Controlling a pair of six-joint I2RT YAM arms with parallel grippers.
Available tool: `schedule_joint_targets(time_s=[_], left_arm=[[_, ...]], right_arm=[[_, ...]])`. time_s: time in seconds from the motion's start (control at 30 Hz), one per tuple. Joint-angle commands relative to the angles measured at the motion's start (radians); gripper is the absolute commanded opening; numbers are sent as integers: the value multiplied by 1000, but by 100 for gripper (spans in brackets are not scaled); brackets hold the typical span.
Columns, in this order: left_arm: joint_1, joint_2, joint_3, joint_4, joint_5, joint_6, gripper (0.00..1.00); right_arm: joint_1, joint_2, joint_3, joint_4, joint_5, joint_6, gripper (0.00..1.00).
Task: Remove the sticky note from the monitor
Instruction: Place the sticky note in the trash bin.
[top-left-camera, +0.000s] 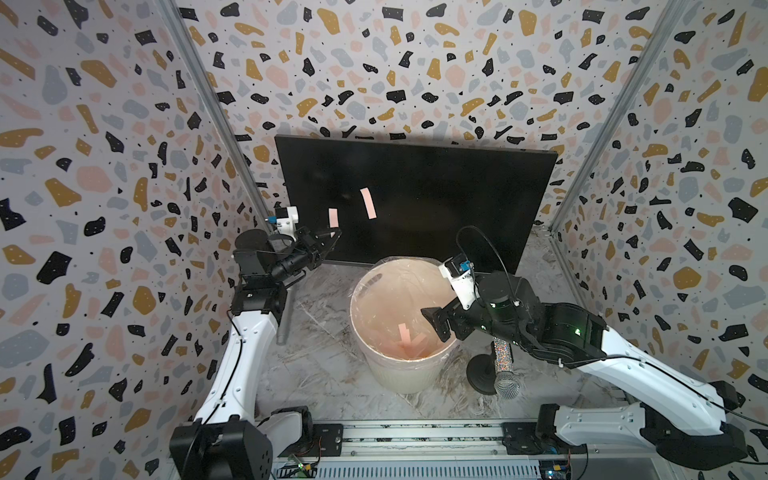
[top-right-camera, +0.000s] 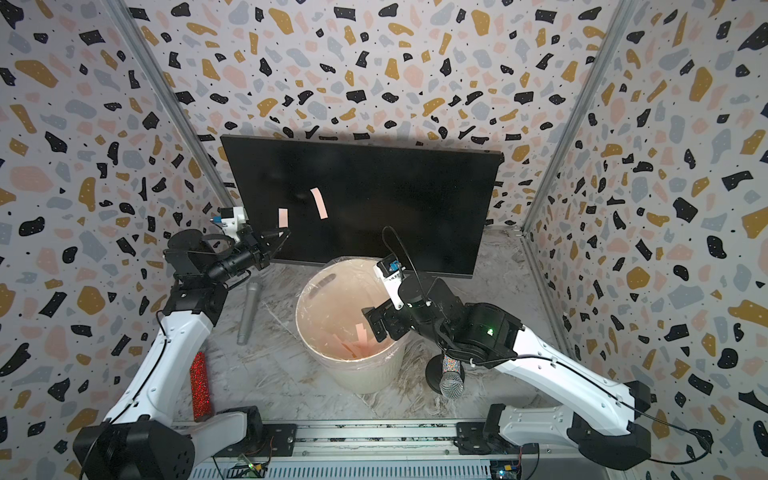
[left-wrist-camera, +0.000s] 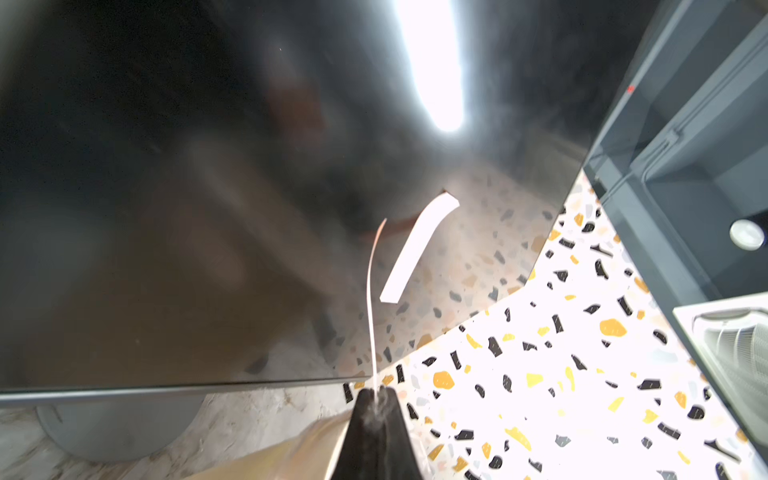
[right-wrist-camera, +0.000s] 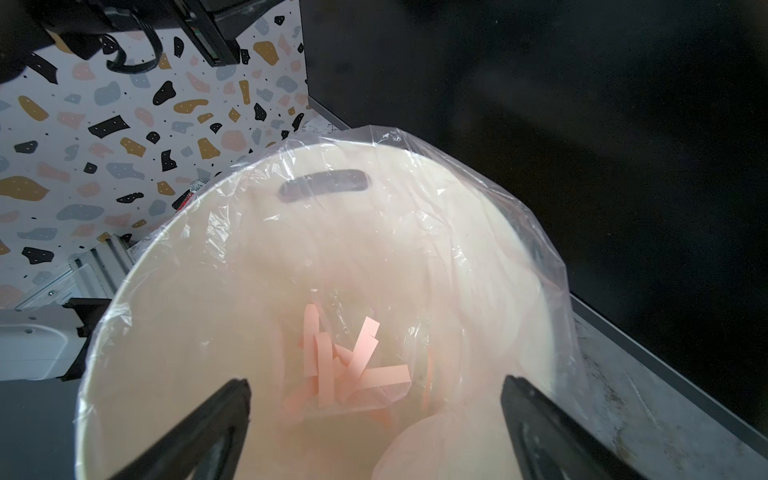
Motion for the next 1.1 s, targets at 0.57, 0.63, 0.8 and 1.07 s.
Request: schedule_joint_targets(time_s=[0.57,0.63,0.8,1.07], left_arm=[[-286,-240,35,-493,39,346,0],[-313,-246,39,-527,34,364,0],[-392,-245,57,-604,8,407,0],[-516,-211,125,-860,-90,555,0]], right_arm=[[0,-83,-43,11,140,26,100],[1,-92,-48,11,155,29,100],[1,-106,-50,11,176,33,100],[1,-124,-58,11,192,37,100]])
